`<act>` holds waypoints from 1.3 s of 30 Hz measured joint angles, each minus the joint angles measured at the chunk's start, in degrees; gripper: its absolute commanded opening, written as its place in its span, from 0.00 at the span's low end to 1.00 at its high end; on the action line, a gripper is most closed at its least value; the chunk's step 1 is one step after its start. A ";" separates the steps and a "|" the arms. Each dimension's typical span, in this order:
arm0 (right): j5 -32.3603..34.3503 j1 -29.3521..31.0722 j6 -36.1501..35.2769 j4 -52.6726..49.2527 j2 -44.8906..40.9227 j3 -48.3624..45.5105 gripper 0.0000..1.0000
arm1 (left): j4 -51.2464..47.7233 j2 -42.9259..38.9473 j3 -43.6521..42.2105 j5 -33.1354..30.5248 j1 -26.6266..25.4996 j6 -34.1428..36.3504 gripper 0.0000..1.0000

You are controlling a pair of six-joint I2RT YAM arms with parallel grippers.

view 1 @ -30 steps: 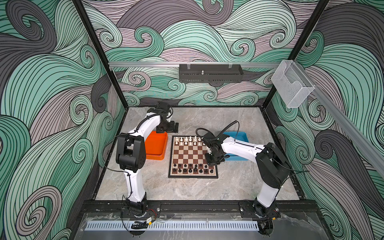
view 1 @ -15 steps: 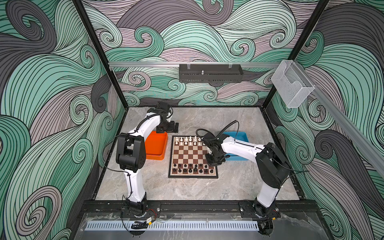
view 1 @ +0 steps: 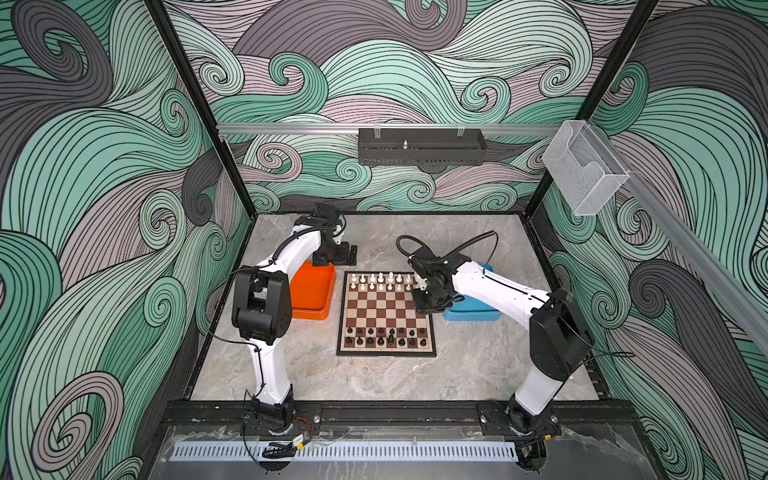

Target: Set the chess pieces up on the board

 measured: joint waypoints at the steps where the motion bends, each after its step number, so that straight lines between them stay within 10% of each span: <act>1: 0.04 -0.76 -0.17 -0.24 0.02 0.48 0.29 | -0.09 0.00 0.04 -0.04 0.00 -0.02 0.99; 17: 3.65 -13.66 -6.47 -5.07 9.31 21.29 0.42 | -1.07 -0.09 0.22 -2.19 7.39 -0.81 0.98; 22: 4.42 -17.94 -8.26 -5.40 10.75 25.94 0.63 | 0.17 -1.14 -0.09 1.53 15.54 -1.88 0.99; 25: 5.14 -21.75 -9.31 -4.72 10.62 28.15 1.00 | 3.06 -3.54 -2.08 4.66 21.18 -2.14 0.99; 39: 0.35 -37.55 -4.74 22.10 -4.13 2.84 1.00 | 29.49 -20.92 -23.56 21.79 34.67 -4.35 0.99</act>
